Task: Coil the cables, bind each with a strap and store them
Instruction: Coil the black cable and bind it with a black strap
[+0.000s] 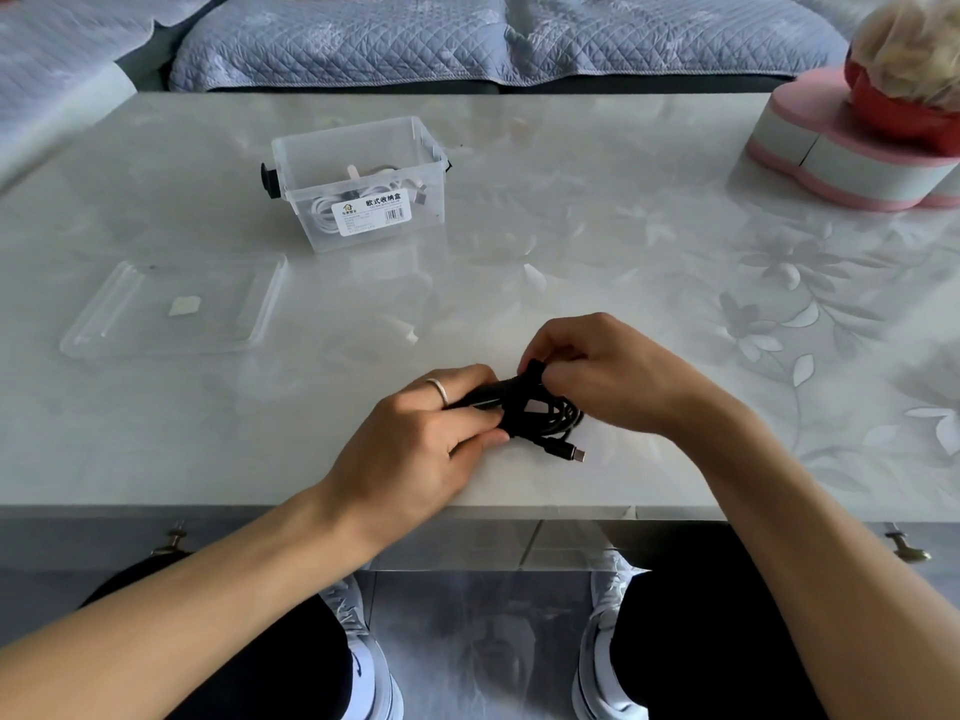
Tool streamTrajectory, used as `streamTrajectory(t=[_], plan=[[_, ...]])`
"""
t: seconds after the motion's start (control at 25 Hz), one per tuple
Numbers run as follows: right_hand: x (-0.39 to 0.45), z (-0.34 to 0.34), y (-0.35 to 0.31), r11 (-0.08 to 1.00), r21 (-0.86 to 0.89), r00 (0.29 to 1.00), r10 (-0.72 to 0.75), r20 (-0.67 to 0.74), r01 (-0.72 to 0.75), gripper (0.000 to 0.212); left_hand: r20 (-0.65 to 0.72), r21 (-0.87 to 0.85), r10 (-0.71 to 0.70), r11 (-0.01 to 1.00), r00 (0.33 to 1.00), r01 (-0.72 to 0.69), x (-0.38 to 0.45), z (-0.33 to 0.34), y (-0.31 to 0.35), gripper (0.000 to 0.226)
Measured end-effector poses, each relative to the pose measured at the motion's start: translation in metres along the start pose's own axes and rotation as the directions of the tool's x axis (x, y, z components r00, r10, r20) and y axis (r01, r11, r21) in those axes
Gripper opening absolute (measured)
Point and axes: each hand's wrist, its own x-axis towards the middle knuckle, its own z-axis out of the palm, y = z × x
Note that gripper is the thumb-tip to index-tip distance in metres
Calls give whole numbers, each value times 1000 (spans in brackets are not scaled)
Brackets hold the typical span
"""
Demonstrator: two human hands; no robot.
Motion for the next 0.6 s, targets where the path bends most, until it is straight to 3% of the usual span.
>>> streamTrajectory(t=[0.12,0.16,0.28,0.4,0.6], plan=[[3,-10,3,965,238,993,120,-17,-113,34,-7,55,70,996,997,-70,1,0,-1,12],[6,-11,3,963,227,989,149,12,-148,33,0,69,99,993,995,-99,1,1,-1,13],[13,-13,0,992,-25,982,128,137,-126,26,16,91,153,984,988,-154,1,2,-1,14],[8,-15,-4,995,-62,963,93,254,-80,20,11,44,123,991,992,-123,0,2,-2,14],[-4,-4,8,990,-139,982,-10,190,37,17,23,13,94,995,995,-94,0,1,-4,15]])
